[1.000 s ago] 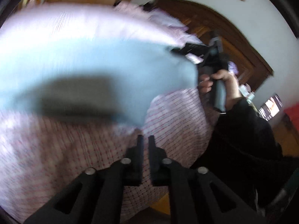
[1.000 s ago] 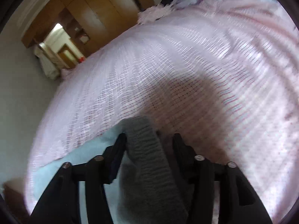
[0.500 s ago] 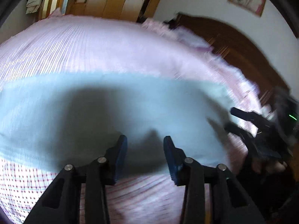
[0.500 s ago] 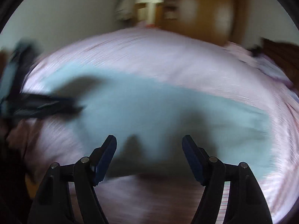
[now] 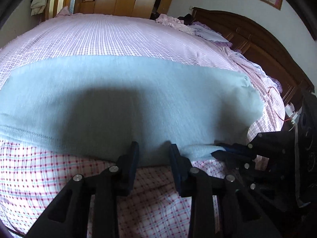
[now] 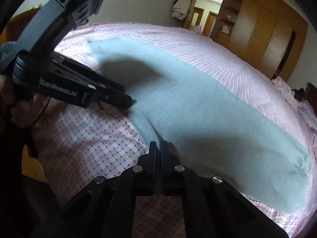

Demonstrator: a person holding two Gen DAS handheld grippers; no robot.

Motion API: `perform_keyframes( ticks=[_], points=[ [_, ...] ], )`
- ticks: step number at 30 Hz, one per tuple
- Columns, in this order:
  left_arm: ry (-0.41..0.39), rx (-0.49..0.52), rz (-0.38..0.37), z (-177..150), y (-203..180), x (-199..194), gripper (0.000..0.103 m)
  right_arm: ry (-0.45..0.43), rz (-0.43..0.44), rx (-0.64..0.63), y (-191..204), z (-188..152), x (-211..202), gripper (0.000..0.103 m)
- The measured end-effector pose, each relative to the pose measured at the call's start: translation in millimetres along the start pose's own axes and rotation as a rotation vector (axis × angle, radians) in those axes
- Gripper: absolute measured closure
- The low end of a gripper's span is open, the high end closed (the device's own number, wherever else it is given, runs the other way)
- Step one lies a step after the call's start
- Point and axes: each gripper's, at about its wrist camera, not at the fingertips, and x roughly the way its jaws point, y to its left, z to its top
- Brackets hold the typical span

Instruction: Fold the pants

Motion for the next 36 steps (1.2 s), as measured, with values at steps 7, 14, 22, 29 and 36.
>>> perform_keyframes(
  ticks=[7,14,22,29,36],
  points=[
    [0.000,0.039,0.040,-4.7,-6.2,-3.6,0.072,0.055,0.052,0.036,-4.6,4.7,15.8,0.103],
    [-0.082,0.048,-0.037,11.0,-26.3,-23.1,0.072,-0.278,-0.223,0.459,-137.1,-0.1,-94.9,0.049],
    [-0.077,0.150,-0.142,55.3,-100.1,25.1,0.072,-0.053,-0.340,0.762,-299.5,-53.0,-58.3,0.045],
    [-0.023,0.187,-0.221,29.0,-122.6,69.2,0.072,0.096,-0.146,0.849,-329.8,-73.3,-1.2,0.086],
    [-0.052,0.112,-0.252,8.9,-112.4,68.6,0.078,0.136,-0.247,0.788,-330.0,-65.4,19.0,0.079]
  ],
)
